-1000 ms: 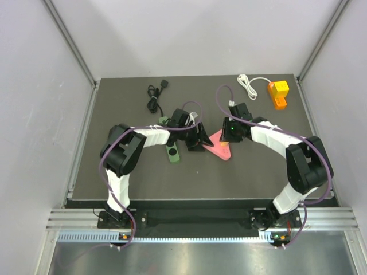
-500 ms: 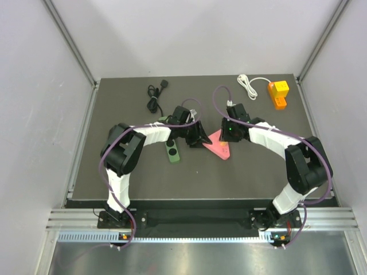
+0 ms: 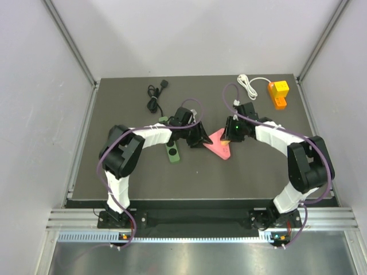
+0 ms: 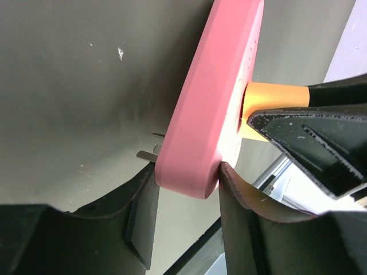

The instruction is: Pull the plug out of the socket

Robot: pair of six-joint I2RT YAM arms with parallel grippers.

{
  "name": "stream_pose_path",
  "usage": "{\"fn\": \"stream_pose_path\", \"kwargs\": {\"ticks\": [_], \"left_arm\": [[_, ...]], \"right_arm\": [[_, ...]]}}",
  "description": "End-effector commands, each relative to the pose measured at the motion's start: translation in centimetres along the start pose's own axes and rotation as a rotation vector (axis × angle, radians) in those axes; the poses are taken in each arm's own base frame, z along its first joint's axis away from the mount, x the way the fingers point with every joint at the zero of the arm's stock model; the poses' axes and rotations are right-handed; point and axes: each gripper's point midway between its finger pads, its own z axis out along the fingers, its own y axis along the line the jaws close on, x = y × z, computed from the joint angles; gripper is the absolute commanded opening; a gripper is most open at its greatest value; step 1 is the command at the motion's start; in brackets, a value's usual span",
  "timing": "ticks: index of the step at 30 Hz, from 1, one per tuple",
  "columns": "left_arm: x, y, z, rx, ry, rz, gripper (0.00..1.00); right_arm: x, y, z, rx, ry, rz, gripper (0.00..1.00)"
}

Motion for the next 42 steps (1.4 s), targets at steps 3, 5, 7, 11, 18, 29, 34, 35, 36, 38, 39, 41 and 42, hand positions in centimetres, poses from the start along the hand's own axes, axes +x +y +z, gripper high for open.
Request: {"fn": "stream_pose_path", "kwargs": {"ticks": [3, 5, 7, 11, 18, 29, 34, 35, 36, 38, 39, 41, 42], "left_arm": [[1.7, 10.2, -0.1, -0.365, -0.035, -0.047, 0.00], [1.9, 10.2, -0.1, -0.364, -0.034, -0.048, 0.00], [1.9, 10.2, -0.1, -0.360, -0.035, -0.053, 0.00], [1.9, 10.0, -0.2, -0.357, -0.039, -0.055, 0.00], [1.6, 10.1, -0.7, -0.384, -0.068, -0.054, 0.00], [2.0, 10.6, -0.7, -0.400, -0.065, -0.058, 0.00], [1.9, 10.7, -1.1, -0.411, -0.076, -0.056, 0.00], [1.9, 10.6, -1.1, -0.408, -0.077, -0.054, 0.00], [1.9, 10.7, -1.0, -0.409, -0.075, -0.056, 0.00], [1.9, 10.6, -1.0, -0.405, -0.074, -0.056, 0.00], [1.9, 10.5, -1.0, -0.404, -0.074, -0.056, 0.00], [1.9, 10.5, -1.0, -0.404, -0.074, -0.056, 0.00], [1.8, 10.4, -1.0, -0.402, -0.076, -0.055, 0.00]], "right_arm": [[-2.9, 1.3, -2.8, -0.190, -0.072, 0.066, 0.00], [-3.3, 0.2, -3.2, -0.130, -0.092, 0.042, 0.00], [-3.4, 0.0, -3.4, -0.105, -0.101, 0.026, 0.00], [-2.4, 0.6, -2.7, -0.086, -0.083, -0.002, 0.00], [-0.9, 2.5, -1.8, 0.034, -0.084, -0.131, 0.00], [-3.4, 0.6, -3.7, 0.092, -0.140, -0.132, 0.00], [-3.4, 1.7, -4.4, -0.186, -0.116, -0.006, 0.00], [-3.5, 1.4, -4.6, -0.204, -0.116, 0.031, 0.00], [-3.4, 1.5, -4.5, -0.215, -0.112, 0.033, 0.00], [-3.3, 1.5, -4.4, -0.200, -0.111, 0.024, 0.00], [-3.3, 1.4, -4.4, -0.181, -0.117, 0.017, 0.00], [-3.1, 0.9, -4.4, -0.057, -0.136, -0.053, 0.00], [-3.2, 0.8, -4.4, -0.014, -0.141, -0.082, 0.00]]}}
